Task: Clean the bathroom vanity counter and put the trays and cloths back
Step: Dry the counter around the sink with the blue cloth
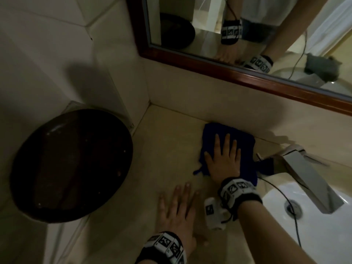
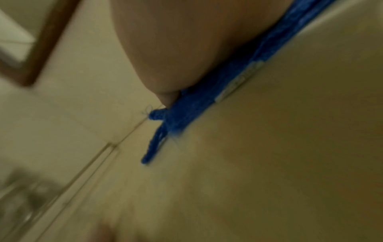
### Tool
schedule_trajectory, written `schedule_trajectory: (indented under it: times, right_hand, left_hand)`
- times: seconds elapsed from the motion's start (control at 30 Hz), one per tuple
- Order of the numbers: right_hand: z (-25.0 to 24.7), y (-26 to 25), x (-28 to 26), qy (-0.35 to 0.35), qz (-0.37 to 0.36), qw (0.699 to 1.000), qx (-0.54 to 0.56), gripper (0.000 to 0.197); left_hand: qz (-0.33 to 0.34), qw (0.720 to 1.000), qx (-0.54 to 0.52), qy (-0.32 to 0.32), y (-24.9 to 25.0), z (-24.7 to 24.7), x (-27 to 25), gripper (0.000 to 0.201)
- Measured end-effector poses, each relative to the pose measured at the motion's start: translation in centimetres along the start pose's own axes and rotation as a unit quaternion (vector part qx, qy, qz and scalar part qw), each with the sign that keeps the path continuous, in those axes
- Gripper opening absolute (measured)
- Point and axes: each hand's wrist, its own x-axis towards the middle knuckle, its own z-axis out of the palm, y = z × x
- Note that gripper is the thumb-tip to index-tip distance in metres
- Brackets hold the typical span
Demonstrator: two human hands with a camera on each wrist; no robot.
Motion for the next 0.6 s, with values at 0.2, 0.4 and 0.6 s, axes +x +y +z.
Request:
schedule_trajectory:
  times: [0.2, 0.4, 0.6]
  right_hand:
    - [0.5, -0.1, -3.6, -0.031, -0.007, 0.999, -0.004, 0.072]
    - [2.2, -0.4, -8.7, -0.054, -0.003, 0.998, 0.031, 0.077]
    - [0.0, -1.6, -1.9, -0.011, -0.006, 1.000, -0.002, 0.070]
  left_hand:
    - [0.004, 0.999, -0.014, 0.028, 0.1, 0.1, -0.3, 0.115]
    - [0.019, 0.998, 0.019, 0.053, -0.2, 0.3, -0.3, 0.151]
    - [-0.002, 0.986, 0.038, 0.160, 0.0, 0.9, 0.2, 0.079]
